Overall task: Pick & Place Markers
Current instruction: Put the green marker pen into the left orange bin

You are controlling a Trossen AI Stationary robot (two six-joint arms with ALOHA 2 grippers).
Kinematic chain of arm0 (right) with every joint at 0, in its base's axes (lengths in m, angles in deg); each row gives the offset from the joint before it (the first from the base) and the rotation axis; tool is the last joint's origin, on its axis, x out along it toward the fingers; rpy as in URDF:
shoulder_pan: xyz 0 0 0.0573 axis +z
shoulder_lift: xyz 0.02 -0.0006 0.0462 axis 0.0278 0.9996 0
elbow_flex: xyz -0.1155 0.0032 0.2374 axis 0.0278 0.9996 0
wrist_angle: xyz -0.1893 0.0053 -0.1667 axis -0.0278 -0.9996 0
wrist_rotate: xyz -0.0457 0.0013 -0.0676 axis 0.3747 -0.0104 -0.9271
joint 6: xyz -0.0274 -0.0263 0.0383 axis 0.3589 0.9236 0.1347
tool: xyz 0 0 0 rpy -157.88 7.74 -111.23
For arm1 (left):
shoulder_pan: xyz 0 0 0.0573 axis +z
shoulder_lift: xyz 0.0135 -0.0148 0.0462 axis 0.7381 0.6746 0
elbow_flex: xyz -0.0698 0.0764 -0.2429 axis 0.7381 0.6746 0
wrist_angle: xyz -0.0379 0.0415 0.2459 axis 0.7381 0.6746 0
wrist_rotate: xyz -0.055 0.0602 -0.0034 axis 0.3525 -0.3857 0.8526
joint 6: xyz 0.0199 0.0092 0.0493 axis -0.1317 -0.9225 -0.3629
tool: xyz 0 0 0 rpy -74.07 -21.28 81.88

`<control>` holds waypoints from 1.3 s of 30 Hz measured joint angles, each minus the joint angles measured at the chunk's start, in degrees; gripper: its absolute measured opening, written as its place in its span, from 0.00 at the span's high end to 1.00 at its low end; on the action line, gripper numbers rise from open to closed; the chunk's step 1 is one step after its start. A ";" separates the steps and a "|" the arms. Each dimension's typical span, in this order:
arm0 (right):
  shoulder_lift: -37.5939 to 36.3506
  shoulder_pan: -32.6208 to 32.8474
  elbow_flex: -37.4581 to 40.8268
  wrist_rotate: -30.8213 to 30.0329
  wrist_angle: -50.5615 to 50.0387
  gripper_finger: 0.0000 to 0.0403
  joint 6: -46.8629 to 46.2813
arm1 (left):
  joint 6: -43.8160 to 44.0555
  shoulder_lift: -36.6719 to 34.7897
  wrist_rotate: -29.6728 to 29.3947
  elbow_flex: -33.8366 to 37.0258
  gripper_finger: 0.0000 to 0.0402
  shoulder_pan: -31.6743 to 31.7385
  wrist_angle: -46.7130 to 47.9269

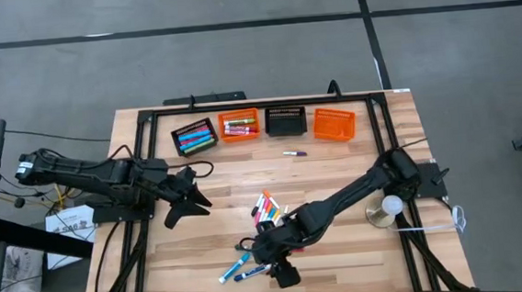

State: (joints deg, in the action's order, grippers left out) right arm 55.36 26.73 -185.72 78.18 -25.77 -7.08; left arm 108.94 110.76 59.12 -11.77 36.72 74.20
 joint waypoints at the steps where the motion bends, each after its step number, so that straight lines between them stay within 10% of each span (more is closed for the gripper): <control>1: 0.59 0.05 0.00 0.41 0.26 0.38 -0.02 | 0.00 0.00 -0.02 0.00 0.65 0.00 0.15; 39: 9.32 0.25 0.26 -0.47 7.58 0.38 3.05 | -2.77 0.02 0.00 0.02 0.65 0.02 -0.33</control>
State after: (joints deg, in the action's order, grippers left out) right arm 64.68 26.98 -185.46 77.70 -18.20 -4.03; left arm 106.17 110.78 59.12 -11.75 36.74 73.87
